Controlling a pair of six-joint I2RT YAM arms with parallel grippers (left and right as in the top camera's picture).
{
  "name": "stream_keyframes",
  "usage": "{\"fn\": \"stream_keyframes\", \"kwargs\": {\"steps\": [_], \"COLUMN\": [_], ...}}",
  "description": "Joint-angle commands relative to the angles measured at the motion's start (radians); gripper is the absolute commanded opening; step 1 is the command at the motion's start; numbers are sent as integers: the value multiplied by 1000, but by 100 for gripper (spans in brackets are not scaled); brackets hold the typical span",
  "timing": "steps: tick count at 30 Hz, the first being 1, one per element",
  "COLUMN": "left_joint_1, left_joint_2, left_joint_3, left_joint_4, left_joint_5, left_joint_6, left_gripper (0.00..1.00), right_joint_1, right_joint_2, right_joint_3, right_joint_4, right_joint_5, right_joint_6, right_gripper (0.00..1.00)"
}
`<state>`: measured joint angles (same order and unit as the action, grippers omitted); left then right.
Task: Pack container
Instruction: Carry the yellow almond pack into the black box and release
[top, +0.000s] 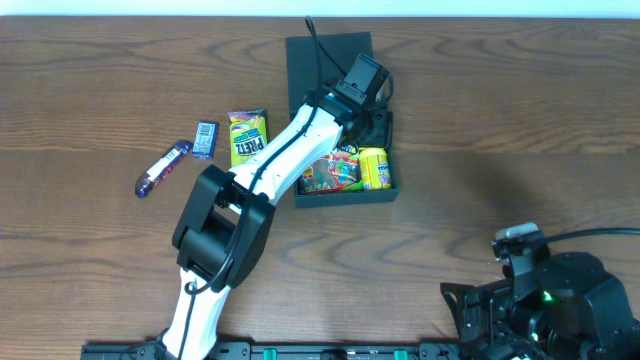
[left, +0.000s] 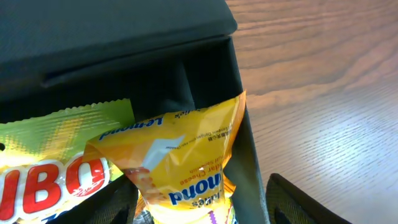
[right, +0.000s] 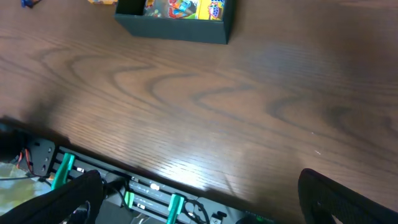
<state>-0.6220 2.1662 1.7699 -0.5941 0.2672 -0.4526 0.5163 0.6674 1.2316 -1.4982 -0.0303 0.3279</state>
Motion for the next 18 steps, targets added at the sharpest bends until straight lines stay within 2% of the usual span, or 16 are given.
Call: {"fn": "stream_keyframes", "kwargs": {"steps": [1,6,11,13,15,17,18], "left_joint_1": [4,10,14,14,14,14,14], "left_joint_2": [18,1,-46,-63,-81,-97,-104], "left_joint_3": [26,28,29,29,29,29,29], "left_joint_4": [-5,-11,-10,-10,-10,-10,-10], "left_joint_5": [12,10,-47,-66,-76,-76,-77], "left_joint_6": [-5,7,69,72,84,96,98], "left_gripper": [67,63,70,76,77,75,68], "right_joint_1": [-5,-5,-5,-5,-5,-5,-5], "right_joint_2": [0,0,0,0,0,0,0], "right_joint_3": [11,11,11,11,11,11,11], "right_joint_4": [2,2,2,2,2,2,2], "right_joint_5": [4,4,4,4,4,4,4], "right_joint_6": [-15,-15,-15,-15,-15,-15,-15], "right_gripper": [99,99,99,99,99,99,99]}}
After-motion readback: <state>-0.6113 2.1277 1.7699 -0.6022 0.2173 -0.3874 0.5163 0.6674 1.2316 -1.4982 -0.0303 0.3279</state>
